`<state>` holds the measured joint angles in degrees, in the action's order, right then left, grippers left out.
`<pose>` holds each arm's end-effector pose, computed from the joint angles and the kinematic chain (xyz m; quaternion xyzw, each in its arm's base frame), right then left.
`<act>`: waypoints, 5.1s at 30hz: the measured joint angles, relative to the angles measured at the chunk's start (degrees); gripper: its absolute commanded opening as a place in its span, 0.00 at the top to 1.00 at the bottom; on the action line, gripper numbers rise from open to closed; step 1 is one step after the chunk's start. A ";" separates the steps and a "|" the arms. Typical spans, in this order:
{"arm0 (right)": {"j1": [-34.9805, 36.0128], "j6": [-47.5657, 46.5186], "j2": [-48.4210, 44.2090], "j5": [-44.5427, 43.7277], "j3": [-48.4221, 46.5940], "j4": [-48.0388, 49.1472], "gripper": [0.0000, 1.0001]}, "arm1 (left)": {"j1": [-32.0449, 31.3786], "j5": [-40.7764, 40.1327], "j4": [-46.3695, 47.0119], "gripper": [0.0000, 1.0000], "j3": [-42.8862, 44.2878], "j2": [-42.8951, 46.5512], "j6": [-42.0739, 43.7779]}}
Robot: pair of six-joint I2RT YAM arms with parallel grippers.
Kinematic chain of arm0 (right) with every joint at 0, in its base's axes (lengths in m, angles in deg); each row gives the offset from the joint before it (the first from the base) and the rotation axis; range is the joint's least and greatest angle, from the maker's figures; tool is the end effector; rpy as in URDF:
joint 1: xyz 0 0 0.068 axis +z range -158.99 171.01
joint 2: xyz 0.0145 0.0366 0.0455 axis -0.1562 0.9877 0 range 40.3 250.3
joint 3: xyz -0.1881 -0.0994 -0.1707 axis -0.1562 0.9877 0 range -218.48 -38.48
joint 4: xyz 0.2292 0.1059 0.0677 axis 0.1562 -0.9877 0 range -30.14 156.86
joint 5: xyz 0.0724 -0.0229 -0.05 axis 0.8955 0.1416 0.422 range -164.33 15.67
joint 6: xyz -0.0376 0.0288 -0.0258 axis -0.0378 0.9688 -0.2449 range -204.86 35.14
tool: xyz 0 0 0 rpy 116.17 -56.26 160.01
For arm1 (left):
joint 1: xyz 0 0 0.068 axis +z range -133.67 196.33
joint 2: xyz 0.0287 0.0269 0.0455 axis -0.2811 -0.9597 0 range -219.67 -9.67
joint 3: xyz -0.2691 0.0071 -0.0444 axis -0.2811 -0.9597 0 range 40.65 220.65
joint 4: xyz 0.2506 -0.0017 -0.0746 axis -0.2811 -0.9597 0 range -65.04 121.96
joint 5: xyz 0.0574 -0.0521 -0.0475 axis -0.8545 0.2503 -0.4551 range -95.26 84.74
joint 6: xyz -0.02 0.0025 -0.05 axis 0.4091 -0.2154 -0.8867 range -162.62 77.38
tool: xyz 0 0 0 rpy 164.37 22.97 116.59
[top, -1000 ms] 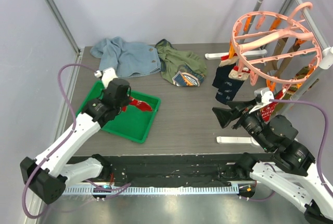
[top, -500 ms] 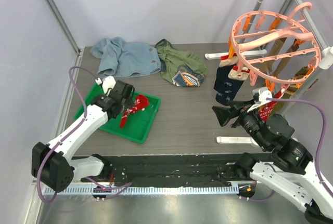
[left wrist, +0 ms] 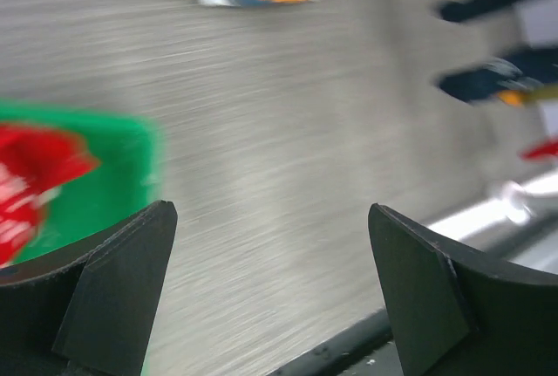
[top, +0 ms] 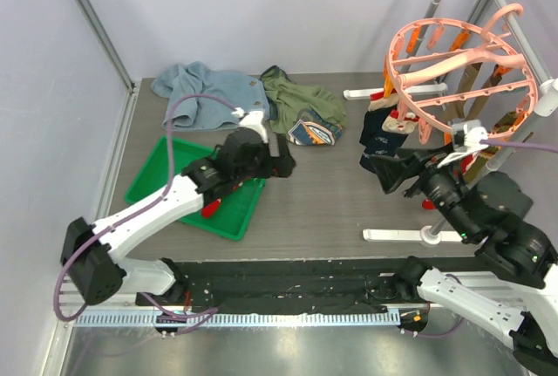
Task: Remove the socks clipped to the hanger
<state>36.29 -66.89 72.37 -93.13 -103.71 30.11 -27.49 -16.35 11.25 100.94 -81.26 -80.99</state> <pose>0.0618 0.0460 0.4311 -0.0611 0.7252 0.2527 0.6376 0.2075 -0.1896 0.3171 -0.0054 0.8718 -0.2535 0.4192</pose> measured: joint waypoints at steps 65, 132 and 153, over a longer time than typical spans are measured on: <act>0.00 -0.20 -0.85 -3.45 -10.88 -2.27 0.33 | -24.00 14.38 44.52 1.00 40.37 -57.79 10.38; -2.45 9.44 24.81 -44.54 -17.05 -22.95 0.43 | -28.96 -2.32 51.39 1.00 7.61 -23.02 17.86; -15.61 1.55 24.83 -28.87 -11.67 -11.23 0.46 | -28.98 -1.75 53.09 1.00 6.95 -22.49 17.90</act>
<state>20.69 -65.33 97.20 -122.01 -115.38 18.87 -56.47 -18.10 64.34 107.89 -103.76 -63.09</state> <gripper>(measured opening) 0.510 0.011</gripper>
